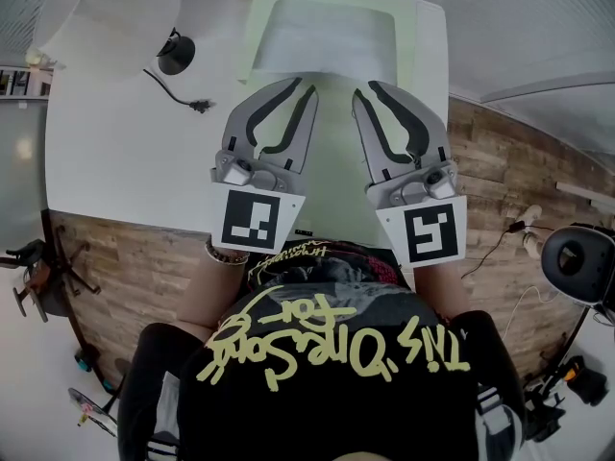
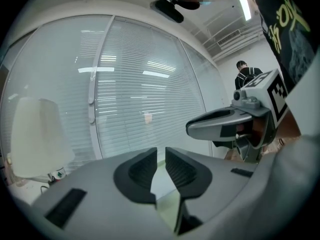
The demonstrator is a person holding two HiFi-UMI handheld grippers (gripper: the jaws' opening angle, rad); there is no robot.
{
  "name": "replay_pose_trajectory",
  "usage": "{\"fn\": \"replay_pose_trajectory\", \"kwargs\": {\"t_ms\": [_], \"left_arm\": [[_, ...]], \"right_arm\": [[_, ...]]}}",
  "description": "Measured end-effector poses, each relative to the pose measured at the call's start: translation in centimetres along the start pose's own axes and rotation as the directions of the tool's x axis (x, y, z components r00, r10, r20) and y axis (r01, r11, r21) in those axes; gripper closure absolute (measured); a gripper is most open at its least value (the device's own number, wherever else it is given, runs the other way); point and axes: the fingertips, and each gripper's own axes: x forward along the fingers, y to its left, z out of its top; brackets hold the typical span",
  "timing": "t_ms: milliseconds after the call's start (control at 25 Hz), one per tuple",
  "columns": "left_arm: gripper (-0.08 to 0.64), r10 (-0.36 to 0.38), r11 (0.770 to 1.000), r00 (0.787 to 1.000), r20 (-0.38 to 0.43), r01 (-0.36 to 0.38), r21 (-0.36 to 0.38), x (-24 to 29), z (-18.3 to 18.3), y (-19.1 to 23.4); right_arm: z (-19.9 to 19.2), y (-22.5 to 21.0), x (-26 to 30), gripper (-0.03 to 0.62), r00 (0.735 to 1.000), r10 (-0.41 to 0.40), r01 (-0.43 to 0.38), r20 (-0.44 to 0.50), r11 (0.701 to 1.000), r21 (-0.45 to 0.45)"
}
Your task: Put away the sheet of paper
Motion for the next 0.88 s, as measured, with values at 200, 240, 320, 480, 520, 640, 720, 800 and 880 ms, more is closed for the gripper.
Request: {"fn": "replay_pose_trajectory", "kwargs": {"t_ms": [200,240,320,480,520,640,720,800,880], "left_arm": [[0.522,-0.002,1.0,1.0,0.012,0.002,0.002,-0.3,0.8,0.0],[0.525,-0.002,1.0,1.0,0.013,0.002,0.0,-0.3,0.9,0.0],[0.529,-0.001,1.0,1.0,0.017,0.001,-0.009,-0.4,1.2,0.0],[0.536,0.002,1.0,1.0,0.023,-0.002,-0.02,-0.5,1.7,-0.1],[0.538,0.003,1.0,1.0,0.025,-0.002,-0.023,-0.5,1.8,-0.1],[0.543,-0.001,1.0,1.0,0.027,0.001,-0.028,-0.4,1.8,-0.2],[0.545,0.001,0.999,1.0,0.028,0.0,-0.037,-0.5,1.7,-0.2],[0.546,-0.002,0.999,1.0,0.026,0.003,-0.039,-0.4,1.5,-0.3],[0.548,-0.012,1.0,1.0,0.019,0.013,-0.02,-0.3,1.4,-0.5]], "right_arm": [[0.2,0.1,-0.2,0.555,1.0,-0.003,0.003,-0.001,1.0,-0.031],[0.1,0.2,-0.1,0.558,1.0,-0.002,0.002,0.0,1.0,-0.03],[0.2,0.1,-0.1,0.565,1.0,-0.007,0.007,0.001,0.999,-0.033],[0.6,-0.1,-0.6,0.571,1.0,-0.015,0.015,0.002,0.999,-0.033],[0.7,-0.2,-0.7,0.572,1.0,-0.017,0.017,0.002,0.999,-0.032],[0.7,-0.3,-0.7,0.576,1.0,-0.018,0.018,0.005,0.999,-0.032],[0.7,-0.3,-0.7,0.578,1.0,-0.018,0.018,0.004,0.999,-0.03],[0.8,-0.4,-0.7,0.581,1.0,-0.019,0.019,0.005,1.0,-0.025],[0.9,-0.5,-0.7,0.581,1.0,-0.02,0.021,0.011,1.0,-0.023]]}}
